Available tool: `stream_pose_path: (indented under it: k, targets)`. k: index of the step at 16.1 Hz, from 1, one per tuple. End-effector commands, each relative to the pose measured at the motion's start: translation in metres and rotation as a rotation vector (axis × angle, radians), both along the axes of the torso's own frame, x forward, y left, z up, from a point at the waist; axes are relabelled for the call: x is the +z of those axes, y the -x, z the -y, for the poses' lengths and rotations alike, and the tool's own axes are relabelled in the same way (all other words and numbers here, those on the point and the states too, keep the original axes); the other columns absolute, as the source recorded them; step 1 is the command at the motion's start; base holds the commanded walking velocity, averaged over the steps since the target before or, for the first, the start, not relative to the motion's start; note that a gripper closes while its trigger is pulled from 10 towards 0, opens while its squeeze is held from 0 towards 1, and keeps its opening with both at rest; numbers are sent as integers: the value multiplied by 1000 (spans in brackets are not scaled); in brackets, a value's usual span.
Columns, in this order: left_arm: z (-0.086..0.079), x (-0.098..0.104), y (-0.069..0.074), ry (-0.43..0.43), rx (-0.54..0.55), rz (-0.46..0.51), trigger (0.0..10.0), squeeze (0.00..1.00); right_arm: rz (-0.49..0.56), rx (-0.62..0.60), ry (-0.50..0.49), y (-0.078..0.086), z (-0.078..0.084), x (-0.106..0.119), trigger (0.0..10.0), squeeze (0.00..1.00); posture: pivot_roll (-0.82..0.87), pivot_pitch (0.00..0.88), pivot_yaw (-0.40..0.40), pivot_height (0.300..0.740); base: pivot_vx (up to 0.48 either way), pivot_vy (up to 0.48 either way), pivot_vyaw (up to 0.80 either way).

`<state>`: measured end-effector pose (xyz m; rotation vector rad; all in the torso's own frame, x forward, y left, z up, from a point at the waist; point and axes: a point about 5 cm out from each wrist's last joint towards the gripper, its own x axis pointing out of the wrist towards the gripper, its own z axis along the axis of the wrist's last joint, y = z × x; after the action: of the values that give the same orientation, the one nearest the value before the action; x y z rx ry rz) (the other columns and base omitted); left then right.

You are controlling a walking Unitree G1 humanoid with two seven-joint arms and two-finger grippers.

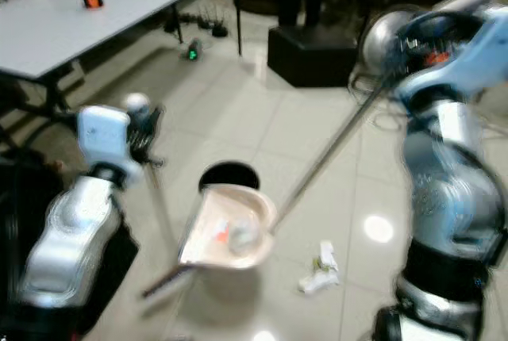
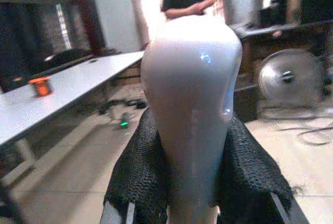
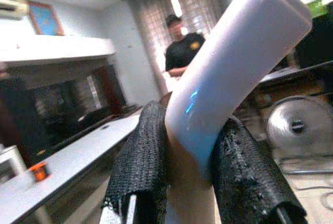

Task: Sweep floor

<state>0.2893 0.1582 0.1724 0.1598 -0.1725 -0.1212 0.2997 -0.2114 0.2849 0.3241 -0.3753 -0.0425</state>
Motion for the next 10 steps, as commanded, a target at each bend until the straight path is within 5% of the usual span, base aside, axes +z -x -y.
stream_pose_path:
  k: [1,10]
  targets:
    - [4,9,-1,-14,-7,43,10000,0,42,-30,-6,4,9,9,10000,0,-20,0,38,740,454,0,0]
    - [0,7,0,-5,10,34,10000,0,51,-33,14,3,8,10,10000,0,-21,0,33,740,451,0,0]
